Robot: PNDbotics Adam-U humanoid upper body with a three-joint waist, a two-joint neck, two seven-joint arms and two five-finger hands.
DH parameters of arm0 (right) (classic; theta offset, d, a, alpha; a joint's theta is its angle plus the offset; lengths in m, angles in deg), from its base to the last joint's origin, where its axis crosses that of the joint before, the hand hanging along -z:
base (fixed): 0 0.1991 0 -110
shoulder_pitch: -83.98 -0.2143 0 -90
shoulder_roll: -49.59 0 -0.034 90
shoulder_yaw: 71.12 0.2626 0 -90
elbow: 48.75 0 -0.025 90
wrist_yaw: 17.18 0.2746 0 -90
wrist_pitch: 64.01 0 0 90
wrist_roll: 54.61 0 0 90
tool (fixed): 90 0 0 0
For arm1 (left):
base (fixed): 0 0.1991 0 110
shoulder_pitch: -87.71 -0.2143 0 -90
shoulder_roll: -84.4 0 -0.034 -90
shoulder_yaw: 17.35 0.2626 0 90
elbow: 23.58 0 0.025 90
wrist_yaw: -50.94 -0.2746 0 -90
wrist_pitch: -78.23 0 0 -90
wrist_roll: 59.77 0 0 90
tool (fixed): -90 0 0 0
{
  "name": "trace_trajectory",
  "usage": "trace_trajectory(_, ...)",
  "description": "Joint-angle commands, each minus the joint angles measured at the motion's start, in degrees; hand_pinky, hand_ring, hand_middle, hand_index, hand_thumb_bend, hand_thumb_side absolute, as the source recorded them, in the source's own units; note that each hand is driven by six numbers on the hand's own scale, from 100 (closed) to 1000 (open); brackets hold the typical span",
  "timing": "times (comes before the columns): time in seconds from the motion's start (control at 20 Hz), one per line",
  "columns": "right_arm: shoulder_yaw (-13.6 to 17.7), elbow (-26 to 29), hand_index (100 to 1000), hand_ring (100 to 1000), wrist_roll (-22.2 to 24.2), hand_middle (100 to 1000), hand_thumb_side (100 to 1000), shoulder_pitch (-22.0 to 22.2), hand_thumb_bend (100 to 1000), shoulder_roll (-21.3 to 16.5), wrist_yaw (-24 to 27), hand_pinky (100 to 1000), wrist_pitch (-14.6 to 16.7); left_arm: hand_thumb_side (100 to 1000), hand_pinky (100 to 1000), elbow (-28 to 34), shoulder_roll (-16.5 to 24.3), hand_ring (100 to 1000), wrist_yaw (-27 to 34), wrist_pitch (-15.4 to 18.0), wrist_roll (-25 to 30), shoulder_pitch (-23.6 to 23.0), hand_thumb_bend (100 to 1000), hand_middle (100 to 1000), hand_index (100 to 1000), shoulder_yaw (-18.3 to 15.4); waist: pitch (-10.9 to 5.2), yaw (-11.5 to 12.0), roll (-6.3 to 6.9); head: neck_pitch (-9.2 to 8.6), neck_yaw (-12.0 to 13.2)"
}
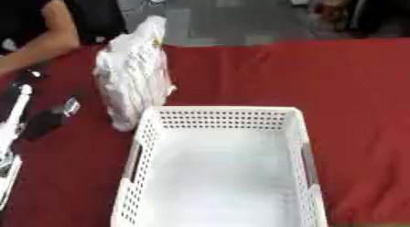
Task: Pick up objects on the table and place them in the box.
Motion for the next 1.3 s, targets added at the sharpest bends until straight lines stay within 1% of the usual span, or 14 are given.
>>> trace_trajectory(0.05,0.09,1.21,1000,778,0.2,856,992,-0.88,303,-0.96,0.0,564,-0.02,675,756,-1.18,2.96,884,1.22,0.64,0.65,2.1,1000,954,1000,0.7,-0.82,-0.07,-0.11,-0.53,0.56)
trace_trajectory(0.5,0.04,1.21,1000,778,0.25,857,991,-0.78,305,-0.93,-0.01,563,-0.1,680,756,-7.44,4.4,884,3.26,2.12,2.22,7.44,1000,954,1000,2.12,-0.92,-0.2,-0.15,-0.49,0.63)
trace_trajectory(1.0,-0.14,1.21,1000,778,0.53,856,990,-0.63,306,-0.97,0.01,562,-0.17,684,764,-10.89,5.15,886,3.38,3.6,5.13,12.04,1000,950,1000,4.69,-1.05,-0.24,-0.17,-0.43,0.9)
trace_trajectory(1.3,-0.22,1.21,1000,778,0.65,856,990,-0.58,307,-0.97,0.04,562,-0.21,686,772,-13.63,5.14,888,2.36,4.08,6.81,14.72,1000,951,1000,6.07,-1.11,-0.28,-0.17,-0.39,1.01)
